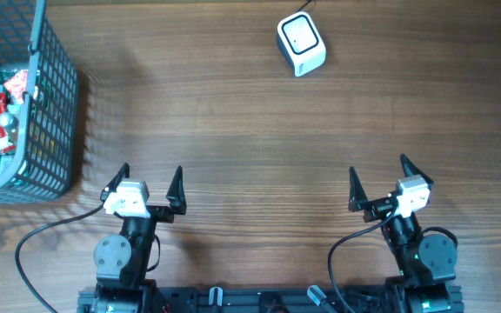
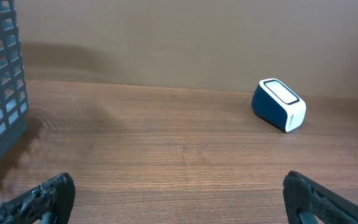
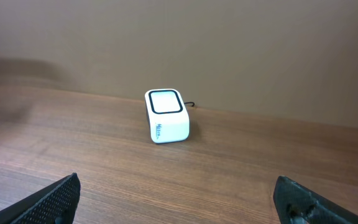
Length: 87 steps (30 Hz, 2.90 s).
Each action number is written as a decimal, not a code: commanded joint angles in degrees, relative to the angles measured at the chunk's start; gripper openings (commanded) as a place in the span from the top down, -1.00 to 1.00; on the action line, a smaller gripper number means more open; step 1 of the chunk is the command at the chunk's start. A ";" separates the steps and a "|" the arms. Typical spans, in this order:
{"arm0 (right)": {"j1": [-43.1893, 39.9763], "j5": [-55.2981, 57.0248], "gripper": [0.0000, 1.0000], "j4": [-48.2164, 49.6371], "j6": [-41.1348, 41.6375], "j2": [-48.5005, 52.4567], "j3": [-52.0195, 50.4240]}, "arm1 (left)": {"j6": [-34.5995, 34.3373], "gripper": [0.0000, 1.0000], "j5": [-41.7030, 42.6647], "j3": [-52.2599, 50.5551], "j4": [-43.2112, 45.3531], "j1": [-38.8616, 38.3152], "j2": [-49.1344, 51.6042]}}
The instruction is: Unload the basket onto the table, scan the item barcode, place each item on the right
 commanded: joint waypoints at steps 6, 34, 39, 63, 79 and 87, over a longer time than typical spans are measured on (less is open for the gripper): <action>-0.15 -0.07 -0.99 0.13 -0.68 -0.68 -0.07 | 1.11 -1.00 0.46 -0.15 -0.46 0.04 -0.42; -0.15 -0.07 -1.00 0.13 -0.68 -0.68 -0.07 | 1.11 -1.00 0.44 -0.15 -0.46 0.04 -0.42; -0.15 -0.07 -1.00 0.13 -0.68 -0.68 -0.07 | 1.11 -1.00 0.46 -0.15 -0.46 0.04 -0.42; -0.15 -0.07 -0.99 0.13 -0.68 -0.68 -0.07 | 1.14 -1.00 0.44 -0.15 1.53 0.04 -0.42; -0.15 -0.07 -1.00 0.13 -0.68 -0.66 -0.07 | 1.14 -1.00 12.94 5.16 33.92 -0.07 -0.42; -0.15 -0.07 -0.99 0.13 -0.66 -0.61 -0.07 | 7.61 -1.00 12.46 34.12 23.67 -0.07 8.81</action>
